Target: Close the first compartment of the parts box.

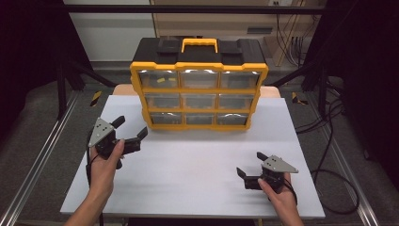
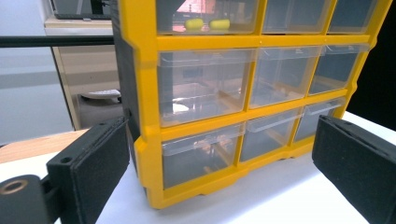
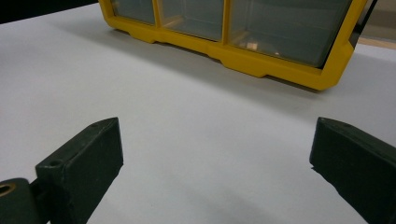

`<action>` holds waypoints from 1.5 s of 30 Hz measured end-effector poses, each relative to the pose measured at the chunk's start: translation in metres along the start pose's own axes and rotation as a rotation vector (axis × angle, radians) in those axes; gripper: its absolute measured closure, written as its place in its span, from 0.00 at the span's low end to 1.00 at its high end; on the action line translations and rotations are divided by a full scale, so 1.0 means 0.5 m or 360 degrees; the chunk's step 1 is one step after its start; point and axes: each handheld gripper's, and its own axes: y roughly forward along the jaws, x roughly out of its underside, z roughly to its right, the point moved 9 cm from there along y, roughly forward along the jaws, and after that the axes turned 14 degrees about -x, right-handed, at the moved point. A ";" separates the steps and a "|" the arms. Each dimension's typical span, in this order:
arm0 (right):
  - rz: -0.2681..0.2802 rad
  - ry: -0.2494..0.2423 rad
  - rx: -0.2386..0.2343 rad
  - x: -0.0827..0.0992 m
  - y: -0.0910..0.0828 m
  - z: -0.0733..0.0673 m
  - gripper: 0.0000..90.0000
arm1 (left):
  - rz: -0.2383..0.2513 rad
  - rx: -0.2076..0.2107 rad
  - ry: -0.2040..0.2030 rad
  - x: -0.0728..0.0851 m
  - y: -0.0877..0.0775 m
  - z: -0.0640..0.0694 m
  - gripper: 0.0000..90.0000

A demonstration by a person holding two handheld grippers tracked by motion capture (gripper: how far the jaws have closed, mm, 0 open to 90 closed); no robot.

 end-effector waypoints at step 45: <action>-0.0011 -0.0022 0.0006 0.003 0.003 -0.001 0.04 | -0.0041 -0.0028 -0.0057 0.177 -0.062 -0.044 0.04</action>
